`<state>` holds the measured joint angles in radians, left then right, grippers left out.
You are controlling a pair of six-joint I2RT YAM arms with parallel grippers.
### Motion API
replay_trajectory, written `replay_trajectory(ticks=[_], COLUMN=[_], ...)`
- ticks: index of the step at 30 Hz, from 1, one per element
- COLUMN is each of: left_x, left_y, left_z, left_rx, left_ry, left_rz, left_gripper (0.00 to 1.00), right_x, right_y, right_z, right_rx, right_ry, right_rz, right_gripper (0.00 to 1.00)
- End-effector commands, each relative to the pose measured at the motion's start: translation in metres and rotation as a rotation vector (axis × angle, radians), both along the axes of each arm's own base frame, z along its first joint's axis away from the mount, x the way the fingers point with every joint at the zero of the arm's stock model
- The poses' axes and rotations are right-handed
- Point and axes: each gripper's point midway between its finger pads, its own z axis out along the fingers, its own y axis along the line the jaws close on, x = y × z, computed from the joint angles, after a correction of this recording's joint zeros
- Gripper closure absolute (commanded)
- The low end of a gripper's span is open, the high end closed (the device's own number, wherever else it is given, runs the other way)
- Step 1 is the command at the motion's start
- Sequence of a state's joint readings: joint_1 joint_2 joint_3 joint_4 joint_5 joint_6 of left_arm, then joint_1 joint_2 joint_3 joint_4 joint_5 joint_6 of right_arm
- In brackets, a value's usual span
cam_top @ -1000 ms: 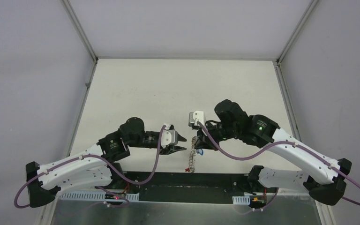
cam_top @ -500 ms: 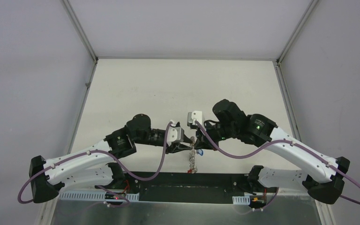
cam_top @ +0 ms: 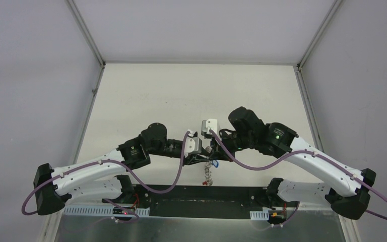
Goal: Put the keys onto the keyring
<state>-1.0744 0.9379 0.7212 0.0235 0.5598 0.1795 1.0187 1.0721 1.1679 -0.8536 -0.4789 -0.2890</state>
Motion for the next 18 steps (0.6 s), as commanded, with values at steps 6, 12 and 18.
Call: replay_trajectory(ticks=[6, 12, 18], left_x=[-0.003, -0.003, -0.004], left_y=[0.005, 0.006, 0.003], left_z=[0.004, 0.008, 0.014], left_rx=[0.016, 0.013, -0.006], left_ry=[-0.032, -0.037, -0.034], left_rz=[0.002, 0.001, -0.01], left_gripper=[0.8, 0.94, 0.79], right_x=[0.004, 0.005, 0.004], right_y=[0.011, 0.011, 0.012], right_z=[0.028, 0.027, 0.026], right_rx=[0.109, 0.107, 0.107], right_ry=[-0.049, -0.049, -0.043], right_rz=[0.0, -0.002, -0.003], right_gripper=[1.0, 1.0, 1.0])
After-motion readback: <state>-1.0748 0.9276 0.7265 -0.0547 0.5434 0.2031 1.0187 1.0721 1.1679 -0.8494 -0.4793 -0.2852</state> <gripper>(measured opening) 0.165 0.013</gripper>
